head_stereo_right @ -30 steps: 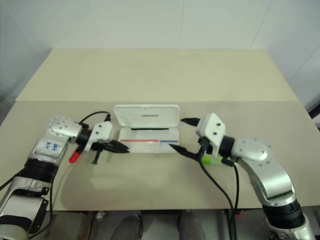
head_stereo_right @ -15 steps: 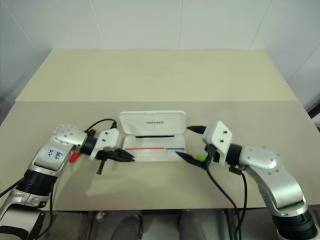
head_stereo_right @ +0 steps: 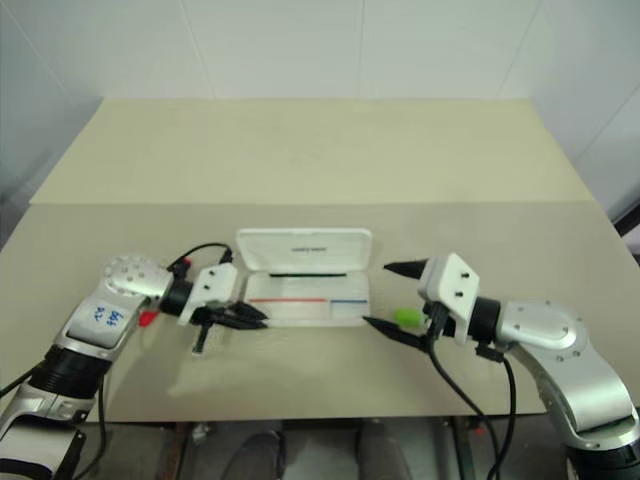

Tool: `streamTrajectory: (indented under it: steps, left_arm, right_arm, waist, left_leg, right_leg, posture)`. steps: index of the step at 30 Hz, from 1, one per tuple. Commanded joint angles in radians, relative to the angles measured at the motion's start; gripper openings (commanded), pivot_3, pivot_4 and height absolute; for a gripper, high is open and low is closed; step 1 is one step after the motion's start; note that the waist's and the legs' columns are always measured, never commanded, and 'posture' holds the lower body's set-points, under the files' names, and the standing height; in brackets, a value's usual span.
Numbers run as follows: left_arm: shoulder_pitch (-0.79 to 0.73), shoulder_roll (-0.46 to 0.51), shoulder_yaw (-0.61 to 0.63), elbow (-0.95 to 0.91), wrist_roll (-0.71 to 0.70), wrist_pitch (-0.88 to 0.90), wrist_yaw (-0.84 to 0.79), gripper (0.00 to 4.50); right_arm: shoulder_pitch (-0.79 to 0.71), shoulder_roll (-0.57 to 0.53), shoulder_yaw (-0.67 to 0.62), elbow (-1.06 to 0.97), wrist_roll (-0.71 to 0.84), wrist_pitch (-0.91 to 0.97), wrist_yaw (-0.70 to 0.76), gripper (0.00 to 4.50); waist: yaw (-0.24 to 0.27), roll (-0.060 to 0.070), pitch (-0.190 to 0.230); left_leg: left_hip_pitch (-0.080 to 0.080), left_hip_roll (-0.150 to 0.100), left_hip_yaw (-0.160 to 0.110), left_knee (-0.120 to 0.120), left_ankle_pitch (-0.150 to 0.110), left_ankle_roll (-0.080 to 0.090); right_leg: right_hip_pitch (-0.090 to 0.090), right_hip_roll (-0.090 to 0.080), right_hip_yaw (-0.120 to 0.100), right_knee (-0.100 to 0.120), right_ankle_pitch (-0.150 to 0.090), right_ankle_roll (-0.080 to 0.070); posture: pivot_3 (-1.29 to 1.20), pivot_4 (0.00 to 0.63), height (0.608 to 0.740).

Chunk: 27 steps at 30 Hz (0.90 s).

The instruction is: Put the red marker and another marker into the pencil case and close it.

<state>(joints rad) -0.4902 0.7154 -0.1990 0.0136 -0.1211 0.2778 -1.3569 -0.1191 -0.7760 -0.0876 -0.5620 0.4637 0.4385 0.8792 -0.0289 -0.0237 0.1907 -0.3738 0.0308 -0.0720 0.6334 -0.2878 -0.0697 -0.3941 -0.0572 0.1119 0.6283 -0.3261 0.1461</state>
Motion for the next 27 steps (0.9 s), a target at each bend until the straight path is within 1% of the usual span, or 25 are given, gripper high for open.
streamTrajectory:
  steps: [1, 4, 10, 17, 24, 26, 27]
  left_arm:
    - [0.021, 0.035, 0.005, -0.071, -0.081, 0.060, -0.064, 1.75]
    - [0.027, 0.062, 0.016, -0.118, -0.132, 0.096, -0.098, 2.72]
    - [0.031, 0.089, 0.035, -0.163, -0.172, 0.126, -0.081, 2.72]
    - [0.033, 0.101, 0.060, -0.173, -0.185, 0.114, -0.044, 2.72]
    - [0.030, 0.129, 0.129, -0.219, -0.248, 0.125, -0.043, 2.72]
    - [0.036, 0.162, 0.168, -0.260, -0.301, 0.175, -0.052, 3.09]
    - [0.040, 0.174, 0.180, -0.276, -0.318, 0.190, -0.053, 3.36]
  right_arm:
    - [-0.013, 0.002, -0.003, -0.025, 0.010, -0.015, 0.001, 4.50]
    - [-0.026, 0.007, 0.009, -0.016, 0.007, -0.018, 0.002, 4.50]
    - [-0.046, 0.021, 0.031, 0.007, -0.001, -0.029, 0.002, 4.50]
    - [-0.068, 0.032, 0.048, 0.029, -0.005, -0.036, 0.008, 4.50]
    - [-0.089, 0.034, 0.058, 0.060, -0.008, -0.047, 0.027, 4.50]
    - [-0.102, 0.037, 0.069, 0.081, -0.014, -0.059, 0.041, 4.50]
    - [-0.108, 0.039, 0.074, 0.090, -0.016, -0.064, 0.046, 4.50]
  waist:
    - [0.000, 0.000, 0.000]
    - [0.000, 0.000, 0.000]
    - [0.000, 0.000, 0.000]
    - [0.000, 0.000, 0.000]
    - [0.000, 0.000, 0.000]
    - [-0.001, -0.001, 0.000]
    - [-0.002, -0.001, 0.000]
  left_leg:
    - [0.000, 0.000, 0.000, 0.000, 0.000, 0.000]
    - [0.000, 0.000, 0.000, -0.001, 0.000, 0.000]
    - [0.000, 0.000, 0.000, 0.000, 0.000, 0.000]
    - [0.000, 0.000, 0.000, 0.000, 0.000, 0.000]
    - [0.000, 0.000, 0.000, 0.000, 0.000, 0.000]
    - [0.000, 0.000, 0.000, 0.000, 0.000, 0.000]
    - [0.000, 0.000, 0.000, 0.000, 0.000, 0.000]
  right_leg:
    - [0.000, 0.000, 0.000, 0.000, 0.000, 0.000]
    - [0.000, 0.000, 0.000, 0.000, 0.000, 0.000]
    - [0.000, 0.000, 0.000, 0.000, 0.000, 0.000]
    - [0.000, 0.000, 0.000, 0.000, 0.000, 0.000]
    - [0.000, 0.000, 0.000, 0.000, 0.000, 0.000]
    - [0.000, 0.000, 0.000, 0.000, 0.000, 0.000]
    - [0.000, 0.000, 0.000, 0.000, 0.000, 0.000]
  posture:
    - [0.00, 0.150, 0.740]
    - [0.00, 0.150, 0.740]
    - [0.00, 0.150, 0.740]
    - [0.00, 0.150, 0.740]
    - [0.00, 0.150, 0.740]
    - [0.00, 0.150, 0.740]
    - [0.00, 0.150, 0.740]
